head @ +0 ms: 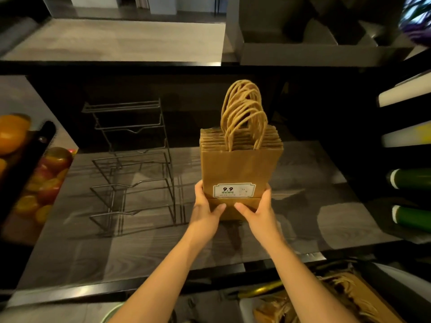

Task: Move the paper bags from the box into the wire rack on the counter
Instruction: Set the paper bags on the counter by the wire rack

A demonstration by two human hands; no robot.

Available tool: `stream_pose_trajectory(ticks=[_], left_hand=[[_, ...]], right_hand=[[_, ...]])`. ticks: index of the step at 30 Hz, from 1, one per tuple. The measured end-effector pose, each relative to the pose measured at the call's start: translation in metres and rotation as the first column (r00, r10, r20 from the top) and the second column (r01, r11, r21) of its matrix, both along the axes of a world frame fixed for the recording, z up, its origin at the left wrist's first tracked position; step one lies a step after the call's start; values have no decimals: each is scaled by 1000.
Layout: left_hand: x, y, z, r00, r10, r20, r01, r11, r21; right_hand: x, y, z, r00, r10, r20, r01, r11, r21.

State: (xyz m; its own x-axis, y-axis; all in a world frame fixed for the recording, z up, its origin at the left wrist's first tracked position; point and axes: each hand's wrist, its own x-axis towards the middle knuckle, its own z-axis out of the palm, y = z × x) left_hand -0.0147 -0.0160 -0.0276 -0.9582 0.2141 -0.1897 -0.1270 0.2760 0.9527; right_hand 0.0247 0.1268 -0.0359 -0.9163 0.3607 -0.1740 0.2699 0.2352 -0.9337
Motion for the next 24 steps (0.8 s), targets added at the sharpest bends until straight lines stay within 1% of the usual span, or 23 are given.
stream_pose_trajectory(ticks=[2, 4, 6, 12, 17, 19, 21, 24], left_hand=[[2, -1, -2, 999, -17, 30, 17, 1000, -12], [11, -4, -13, 994, -76, 73, 79, 996, -35], [19, -6, -22, 990, -122, 73, 125, 992, -35], [9, -4, -24, 992, -59, 110, 65, 996, -57], [7, -10, -25, 987, -16, 159, 37, 991, -126], [3, -14, -21, 979, 3, 203, 30, 987, -158], [-1, -16, -20, 960, 33, 280, 26, 978, -205], [-4, -17, -25, 928, 83, 363, 69, 920, -385]], right_hand=[[2, -1, -8, 999, 9, 39, -9, 1000, -1], [6, -4, -19, 995, 1, 101, 3, 999, -37], [7, -5, -25, 992, -13, 125, 21, 998, -56], [2, -2, -24, 995, -1, 100, 3, 1000, -26], [-1, -4, -19, 996, 7, 85, 1, 996, -91], [-6, -4, -17, 995, 13, 98, -3, 995, -100], [-15, -7, -19, 988, 27, 153, -12, 995, -100], [-22, -14, -29, 945, 24, 327, 4, 996, -86]])
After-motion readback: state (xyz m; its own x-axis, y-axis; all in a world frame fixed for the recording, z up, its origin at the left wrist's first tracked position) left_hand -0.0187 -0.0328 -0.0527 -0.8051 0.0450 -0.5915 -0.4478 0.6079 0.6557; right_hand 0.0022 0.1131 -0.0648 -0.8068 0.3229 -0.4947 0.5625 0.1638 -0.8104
